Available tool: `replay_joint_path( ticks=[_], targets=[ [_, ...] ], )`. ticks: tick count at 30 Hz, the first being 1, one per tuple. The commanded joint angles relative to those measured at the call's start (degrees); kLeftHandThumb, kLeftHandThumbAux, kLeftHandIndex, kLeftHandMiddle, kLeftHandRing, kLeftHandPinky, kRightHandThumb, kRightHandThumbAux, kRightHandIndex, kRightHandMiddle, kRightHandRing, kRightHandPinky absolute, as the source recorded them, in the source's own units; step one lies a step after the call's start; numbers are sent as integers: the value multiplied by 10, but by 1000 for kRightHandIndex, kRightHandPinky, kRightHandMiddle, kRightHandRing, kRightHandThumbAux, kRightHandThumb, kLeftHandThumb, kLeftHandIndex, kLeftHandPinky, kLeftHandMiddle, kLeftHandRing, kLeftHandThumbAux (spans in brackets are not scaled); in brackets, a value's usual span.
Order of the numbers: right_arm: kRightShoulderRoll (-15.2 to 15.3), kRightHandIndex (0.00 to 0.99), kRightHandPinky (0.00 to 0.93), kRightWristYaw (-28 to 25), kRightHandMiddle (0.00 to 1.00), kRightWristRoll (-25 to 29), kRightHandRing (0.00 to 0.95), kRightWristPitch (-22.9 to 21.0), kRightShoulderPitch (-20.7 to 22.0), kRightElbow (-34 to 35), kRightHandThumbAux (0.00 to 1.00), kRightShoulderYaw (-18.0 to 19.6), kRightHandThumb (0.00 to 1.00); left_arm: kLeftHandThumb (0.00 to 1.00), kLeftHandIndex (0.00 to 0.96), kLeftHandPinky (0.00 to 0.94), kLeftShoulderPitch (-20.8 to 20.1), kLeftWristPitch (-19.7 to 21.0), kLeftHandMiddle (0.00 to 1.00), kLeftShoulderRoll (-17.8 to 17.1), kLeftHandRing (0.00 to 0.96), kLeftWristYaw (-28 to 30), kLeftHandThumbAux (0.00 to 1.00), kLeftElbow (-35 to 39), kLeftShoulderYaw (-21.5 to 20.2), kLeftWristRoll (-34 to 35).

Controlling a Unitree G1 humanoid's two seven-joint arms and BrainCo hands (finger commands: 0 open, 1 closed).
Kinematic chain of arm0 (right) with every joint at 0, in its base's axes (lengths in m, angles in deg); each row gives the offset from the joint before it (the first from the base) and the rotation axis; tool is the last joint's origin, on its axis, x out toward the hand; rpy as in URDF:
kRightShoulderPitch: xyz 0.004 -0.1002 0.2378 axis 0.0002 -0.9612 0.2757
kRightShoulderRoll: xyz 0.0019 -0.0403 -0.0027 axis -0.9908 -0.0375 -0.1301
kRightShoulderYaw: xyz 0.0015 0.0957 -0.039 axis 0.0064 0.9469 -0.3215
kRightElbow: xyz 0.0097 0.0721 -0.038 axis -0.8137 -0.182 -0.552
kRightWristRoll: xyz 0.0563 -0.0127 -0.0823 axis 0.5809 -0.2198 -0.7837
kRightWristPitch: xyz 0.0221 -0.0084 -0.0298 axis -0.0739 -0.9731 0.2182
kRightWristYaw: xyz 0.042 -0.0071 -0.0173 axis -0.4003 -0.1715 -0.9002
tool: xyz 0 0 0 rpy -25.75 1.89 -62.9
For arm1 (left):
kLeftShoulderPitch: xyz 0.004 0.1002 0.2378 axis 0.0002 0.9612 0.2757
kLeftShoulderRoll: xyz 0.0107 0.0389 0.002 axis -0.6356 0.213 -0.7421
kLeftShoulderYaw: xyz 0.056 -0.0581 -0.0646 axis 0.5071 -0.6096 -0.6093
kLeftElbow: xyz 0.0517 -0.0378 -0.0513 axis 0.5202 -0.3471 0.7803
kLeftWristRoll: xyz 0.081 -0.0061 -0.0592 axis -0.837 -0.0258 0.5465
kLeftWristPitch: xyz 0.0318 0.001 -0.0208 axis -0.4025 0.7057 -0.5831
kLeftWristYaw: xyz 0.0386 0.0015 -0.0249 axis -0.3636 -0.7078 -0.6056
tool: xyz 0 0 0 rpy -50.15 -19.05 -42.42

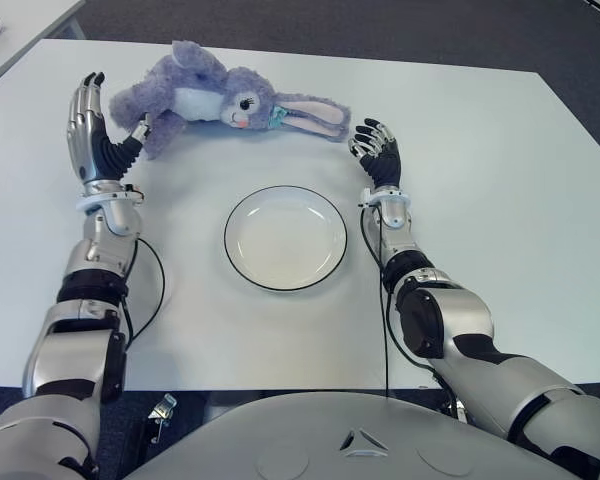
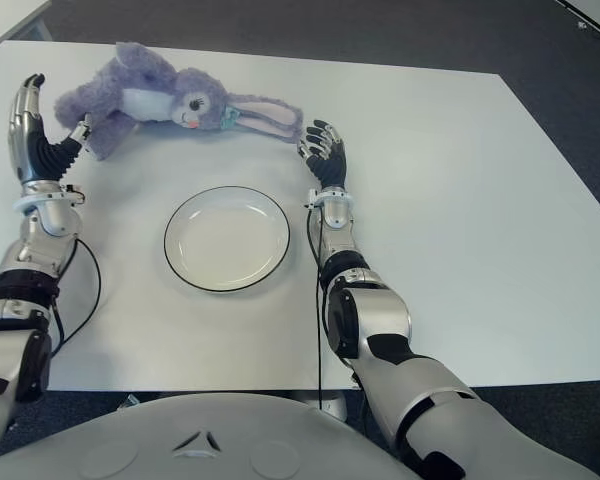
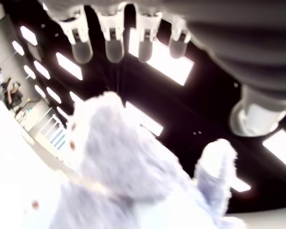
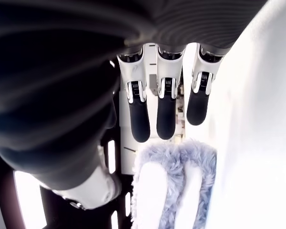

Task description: Put the doll into the plate.

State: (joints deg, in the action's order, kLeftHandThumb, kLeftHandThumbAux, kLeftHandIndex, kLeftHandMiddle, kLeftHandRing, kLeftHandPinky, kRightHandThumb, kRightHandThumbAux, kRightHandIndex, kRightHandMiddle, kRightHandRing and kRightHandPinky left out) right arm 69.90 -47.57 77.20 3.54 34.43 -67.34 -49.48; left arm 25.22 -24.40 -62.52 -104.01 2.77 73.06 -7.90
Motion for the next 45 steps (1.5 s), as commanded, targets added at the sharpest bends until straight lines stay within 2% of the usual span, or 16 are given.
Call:
replay_joint_path(
  ticks=[1, 10, 17, 20, 35, 38, 45],
  targets=[
    [-24, 196, 218, -7, 272, 12, 246, -33, -127, -71, 850, 8, 433, 302, 0, 48, -24, 7, 88, -33, 73, -31, 411, -52, 30, -23],
    [-23, 194, 209, -7, 269, 16, 238, -38, -125, -72, 837, 7, 416, 315, 0, 35, -30, 5, 90, -53, 79, -45, 392, -70, 58, -22],
    [-21, 207, 227, -4, 271, 13, 245, -37, -125, -72, 838, 4, 402, 342, 0, 68, -40, 6, 85, -69, 86, -52, 393, -76, 84, -36],
    [-21, 209, 227, -5, 273, 14, 247, -39, -124, -72, 841, 4, 401, 401, 0, 99, -44, 9, 77, -75, 91, -49, 396, -76, 94, -39],
    [-21, 212, 228, -9, 272, 18, 247, -43, -123, -72, 820, 7, 416, 339, 0, 116, -59, 64, 5, -106, 49, -28, 387, -35, 136, -74],
    [-21, 214, 198, -7, 268, 16, 235, -44, -123, -72, 824, 5, 385, 323, 0, 91, -58, 73, 3, -112, 46, -15, 378, -21, 145, -77],
    [-21, 211, 203, -6, 265, 16, 231, -46, -123, -73, 830, 5, 386, 294, 0, 64, -57, 82, 8, -123, 36, 18, 350, -1, 162, -80]
  ],
)
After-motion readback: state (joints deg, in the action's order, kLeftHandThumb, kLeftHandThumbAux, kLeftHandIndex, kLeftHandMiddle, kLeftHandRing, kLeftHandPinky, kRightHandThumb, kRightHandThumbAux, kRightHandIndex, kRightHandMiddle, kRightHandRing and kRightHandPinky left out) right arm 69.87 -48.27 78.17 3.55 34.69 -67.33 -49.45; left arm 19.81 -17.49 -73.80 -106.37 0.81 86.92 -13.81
